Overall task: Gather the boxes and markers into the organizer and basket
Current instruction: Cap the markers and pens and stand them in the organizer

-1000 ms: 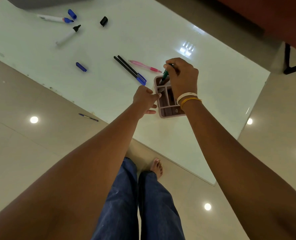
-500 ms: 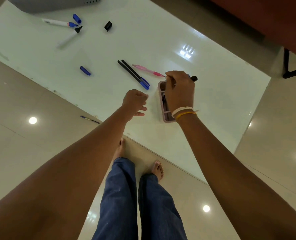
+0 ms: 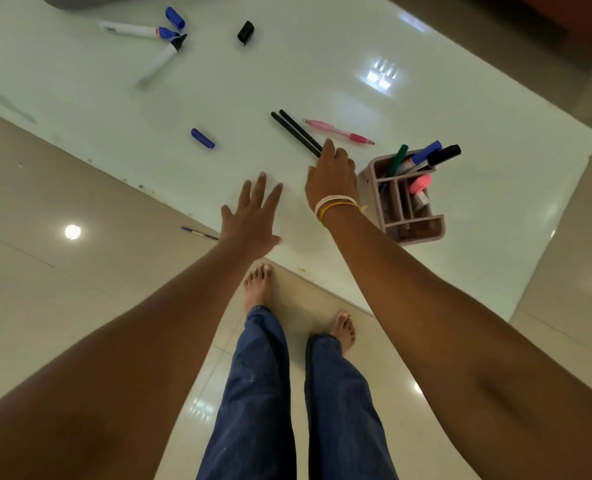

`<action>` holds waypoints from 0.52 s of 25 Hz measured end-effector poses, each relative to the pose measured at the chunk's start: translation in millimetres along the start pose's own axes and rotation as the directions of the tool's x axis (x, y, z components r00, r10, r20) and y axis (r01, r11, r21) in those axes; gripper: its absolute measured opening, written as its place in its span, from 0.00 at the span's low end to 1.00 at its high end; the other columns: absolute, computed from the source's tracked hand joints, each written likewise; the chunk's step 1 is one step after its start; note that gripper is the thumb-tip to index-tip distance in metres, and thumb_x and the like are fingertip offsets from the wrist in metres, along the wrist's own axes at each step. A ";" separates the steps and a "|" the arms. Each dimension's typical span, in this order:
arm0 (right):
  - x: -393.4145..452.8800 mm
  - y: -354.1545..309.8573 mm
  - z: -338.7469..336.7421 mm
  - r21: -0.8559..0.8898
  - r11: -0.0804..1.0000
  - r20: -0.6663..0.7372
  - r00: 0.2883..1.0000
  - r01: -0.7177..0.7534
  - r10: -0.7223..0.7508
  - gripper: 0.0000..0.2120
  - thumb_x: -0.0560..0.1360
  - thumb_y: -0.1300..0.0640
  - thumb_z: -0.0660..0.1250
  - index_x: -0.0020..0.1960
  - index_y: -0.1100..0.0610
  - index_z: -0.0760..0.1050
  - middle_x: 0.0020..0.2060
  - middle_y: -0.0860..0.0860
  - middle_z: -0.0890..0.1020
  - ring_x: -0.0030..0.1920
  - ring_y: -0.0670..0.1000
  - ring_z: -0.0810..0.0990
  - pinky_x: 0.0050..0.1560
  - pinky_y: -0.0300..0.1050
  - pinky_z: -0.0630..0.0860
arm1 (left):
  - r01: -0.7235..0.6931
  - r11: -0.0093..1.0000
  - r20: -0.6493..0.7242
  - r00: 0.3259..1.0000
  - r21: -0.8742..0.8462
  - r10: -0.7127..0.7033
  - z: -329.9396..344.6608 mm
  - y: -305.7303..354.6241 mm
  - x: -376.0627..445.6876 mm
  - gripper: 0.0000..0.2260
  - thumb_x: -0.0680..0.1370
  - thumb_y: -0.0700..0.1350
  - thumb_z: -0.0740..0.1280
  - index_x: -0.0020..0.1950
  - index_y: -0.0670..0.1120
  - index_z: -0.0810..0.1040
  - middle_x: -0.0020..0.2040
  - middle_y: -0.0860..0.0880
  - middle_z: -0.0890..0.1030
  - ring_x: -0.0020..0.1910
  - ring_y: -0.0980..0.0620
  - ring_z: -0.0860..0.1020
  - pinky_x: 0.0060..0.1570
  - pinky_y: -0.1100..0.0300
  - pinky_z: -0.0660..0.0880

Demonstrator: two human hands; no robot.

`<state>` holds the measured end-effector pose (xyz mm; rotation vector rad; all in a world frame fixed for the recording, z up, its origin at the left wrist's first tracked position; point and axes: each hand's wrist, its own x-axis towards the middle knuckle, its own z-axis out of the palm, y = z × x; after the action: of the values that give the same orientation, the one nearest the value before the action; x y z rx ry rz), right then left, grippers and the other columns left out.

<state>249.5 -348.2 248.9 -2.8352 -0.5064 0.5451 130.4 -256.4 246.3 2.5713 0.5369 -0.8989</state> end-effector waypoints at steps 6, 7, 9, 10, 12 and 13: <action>-3.1 11.0 13.6 -0.120 0.992 -0.029 0.998 0.047 -0.051 0.16 0.79 0.56 0.62 0.65 0.60 0.67 0.57 0.59 0.74 0.55 0.57 0.76 0.57 0.45 0.74 | -0.021 0.993 0.008 1.000 0.119 0.020 8.1 -2.4 1.5 0.49 0.74 0.58 0.69 0.77 0.52 0.32 0.77 0.46 0.31 0.78 0.42 0.36 0.71 0.35 0.53; -3.6 10.8 14.6 -0.116 0.992 -0.025 0.999 0.043 -0.046 0.15 0.80 0.55 0.61 0.64 0.61 0.67 0.55 0.59 0.75 0.54 0.56 0.76 0.56 0.44 0.75 | -0.022 0.992 0.004 1.000 0.123 0.022 9.1 -3.6 2.0 0.49 0.74 0.58 0.68 0.77 0.52 0.32 0.77 0.46 0.31 0.78 0.42 0.36 0.70 0.35 0.54; -5.4 9.4 17.0 -0.086 0.996 -0.002 0.999 0.040 -0.040 0.15 0.80 0.55 0.59 0.64 0.62 0.67 0.55 0.60 0.75 0.53 0.55 0.76 0.54 0.42 0.75 | -0.030 0.993 0.010 1.000 0.118 0.029 9.7 -5.3 2.6 0.49 0.74 0.58 0.68 0.77 0.52 0.33 0.77 0.47 0.31 0.78 0.42 0.37 0.70 0.35 0.55; -7.9 7.9 17.0 -0.057 0.998 0.023 0.999 0.034 -0.032 0.15 0.80 0.56 0.59 0.64 0.63 0.68 0.56 0.60 0.74 0.53 0.55 0.75 0.53 0.41 0.74 | -0.038 0.992 0.013 0.999 0.118 0.036 8.3 -5.7 2.9 0.47 0.75 0.58 0.68 0.78 0.52 0.34 0.78 0.47 0.32 0.78 0.42 0.38 0.70 0.35 0.56; -12.2 7.2 16.3 -0.012 1.000 0.051 0.998 0.021 -0.020 0.14 0.80 0.59 0.60 0.63 0.65 0.68 0.56 0.61 0.72 0.52 0.56 0.75 0.50 0.40 0.74 | -0.057 0.994 -0.020 0.998 0.097 0.059 0.3 -7.1 3.9 0.42 0.76 0.57 0.66 0.79 0.52 0.41 0.79 0.47 0.39 0.79 0.42 0.45 0.69 0.38 0.60; -14.4 5.2 14.2 0.043 0.999 0.058 0.998 -0.020 0.018 0.13 0.79 0.62 0.60 0.63 0.65 0.68 0.56 0.62 0.72 0.50 0.57 0.77 0.48 0.41 0.75 | -0.071 0.996 -0.062 0.995 0.056 0.075 -5.8 -8.4 5.3 0.38 0.77 0.56 0.66 0.78 0.51 0.46 0.79 0.46 0.44 0.78 0.42 0.50 0.67 0.40 0.63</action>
<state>232.9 -356.2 239.2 -2.7929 -0.4722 0.6359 133.3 -245.3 245.4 2.6567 0.4390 -0.8197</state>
